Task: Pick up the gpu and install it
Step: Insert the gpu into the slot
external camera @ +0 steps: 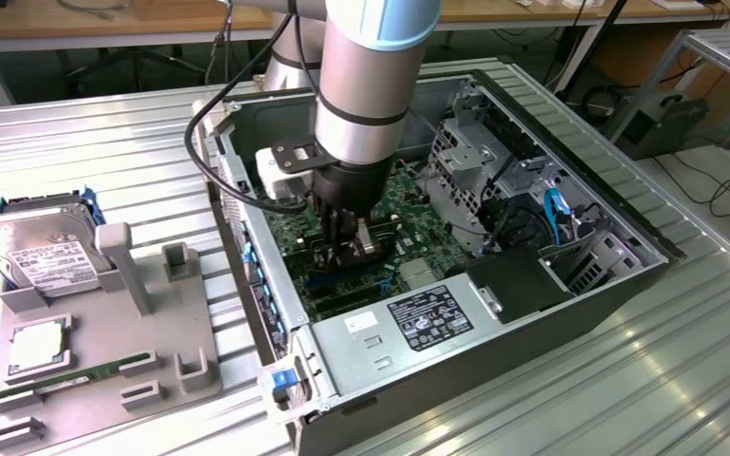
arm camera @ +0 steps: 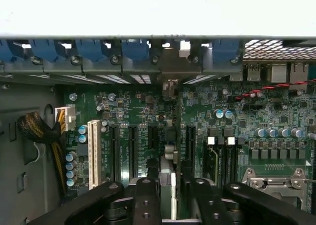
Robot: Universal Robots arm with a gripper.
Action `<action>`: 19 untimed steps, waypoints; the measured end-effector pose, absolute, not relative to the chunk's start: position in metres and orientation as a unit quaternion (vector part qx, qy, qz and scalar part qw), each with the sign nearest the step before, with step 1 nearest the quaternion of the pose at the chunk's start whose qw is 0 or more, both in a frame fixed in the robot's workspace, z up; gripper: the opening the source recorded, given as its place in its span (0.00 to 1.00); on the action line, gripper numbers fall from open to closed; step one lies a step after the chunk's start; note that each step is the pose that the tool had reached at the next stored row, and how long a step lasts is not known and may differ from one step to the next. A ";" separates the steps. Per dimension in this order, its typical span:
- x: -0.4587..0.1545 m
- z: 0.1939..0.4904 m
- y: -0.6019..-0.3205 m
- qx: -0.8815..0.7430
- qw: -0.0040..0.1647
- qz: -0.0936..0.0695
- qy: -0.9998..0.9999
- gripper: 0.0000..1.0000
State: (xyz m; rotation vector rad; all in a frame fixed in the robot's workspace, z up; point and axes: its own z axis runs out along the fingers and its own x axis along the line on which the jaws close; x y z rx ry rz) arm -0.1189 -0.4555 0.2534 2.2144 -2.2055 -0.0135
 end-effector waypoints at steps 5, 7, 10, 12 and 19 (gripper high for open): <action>-0.119 0.253 -0.455 0.708 0.008 -0.004 -0.706 0.40; -0.119 0.256 -0.455 0.708 0.008 -0.004 -0.706 0.40; -0.119 0.263 -0.455 0.708 0.008 -0.004 -0.706 0.40; -0.119 0.269 -0.453 0.708 0.008 -0.004 -0.706 0.40; -0.117 0.285 -0.448 0.709 0.009 -0.004 -0.706 0.40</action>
